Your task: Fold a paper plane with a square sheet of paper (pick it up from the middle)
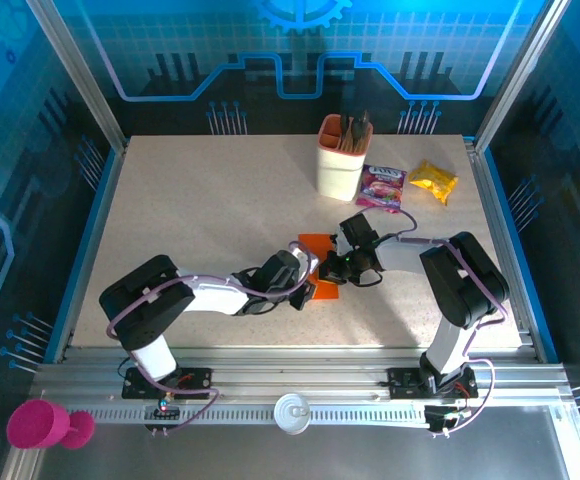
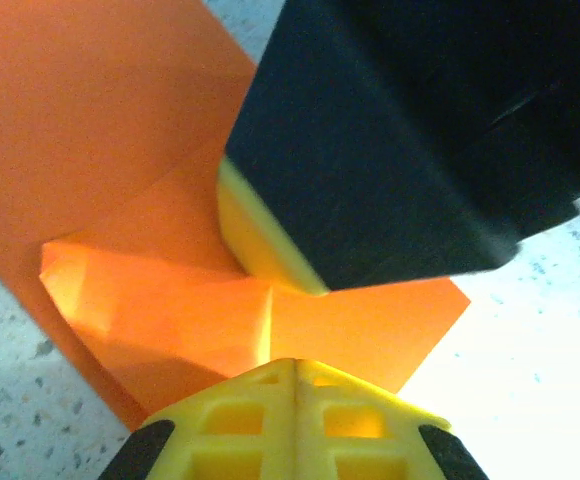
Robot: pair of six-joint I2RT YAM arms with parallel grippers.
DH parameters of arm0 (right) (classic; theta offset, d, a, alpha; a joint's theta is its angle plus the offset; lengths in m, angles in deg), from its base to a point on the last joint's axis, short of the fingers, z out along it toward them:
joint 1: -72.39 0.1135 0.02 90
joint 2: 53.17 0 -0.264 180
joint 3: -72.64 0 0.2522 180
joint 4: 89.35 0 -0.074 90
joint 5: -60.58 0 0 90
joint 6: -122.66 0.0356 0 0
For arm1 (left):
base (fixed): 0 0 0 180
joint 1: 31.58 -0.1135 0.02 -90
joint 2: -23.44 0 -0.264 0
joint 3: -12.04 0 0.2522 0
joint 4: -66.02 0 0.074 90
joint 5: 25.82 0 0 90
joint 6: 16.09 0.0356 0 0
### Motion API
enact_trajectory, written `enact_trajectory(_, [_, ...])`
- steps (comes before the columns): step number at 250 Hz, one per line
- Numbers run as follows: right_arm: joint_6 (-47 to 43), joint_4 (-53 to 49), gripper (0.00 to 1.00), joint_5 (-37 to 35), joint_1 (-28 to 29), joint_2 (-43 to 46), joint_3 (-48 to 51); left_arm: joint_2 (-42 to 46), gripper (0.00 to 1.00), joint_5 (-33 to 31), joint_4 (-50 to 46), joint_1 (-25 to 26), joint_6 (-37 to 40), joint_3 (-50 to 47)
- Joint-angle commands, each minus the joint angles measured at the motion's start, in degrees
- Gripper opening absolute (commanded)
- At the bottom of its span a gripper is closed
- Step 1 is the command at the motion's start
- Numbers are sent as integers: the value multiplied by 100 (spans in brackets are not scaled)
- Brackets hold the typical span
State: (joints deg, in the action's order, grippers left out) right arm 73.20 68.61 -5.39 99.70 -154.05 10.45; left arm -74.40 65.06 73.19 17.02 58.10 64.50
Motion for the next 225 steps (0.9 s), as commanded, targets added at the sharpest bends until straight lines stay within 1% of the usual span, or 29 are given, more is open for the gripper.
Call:
enact_trajectory(1, [42, -205, 0, -223, -58, -49, 160, -121, 0, -227, 144, -8, -79, -168])
enact_trajectory(73, [94, -165, 0, -62, -68, 74, 135, -278, 0, -300, 208, -15, -165, -339])
enact_trajectory(98, [62, -155, 0, 40, -96, 453, 73, -312, 0, -265, 270, -11, -225, -398])
enact_trajectory(133, [-19, -341, 0, -196, -182, 1173, 76, -315, 0, -232, 317, -11, -273, -436])
enact_trajectory(152, [18, -343, 0, -248, -168, 1355, 165, -328, 0, -241, 342, -9, -272, -439])
enact_trajectory(179, [120, -185, 0, -255, -60, 1319, 254, -365, 0, -221, 334, -10, -265, -416])
enact_trajectory(225, [347, 230, 0, -252, 293, 883, 195, -420, 0, -214, 307, -15, -247, -365])
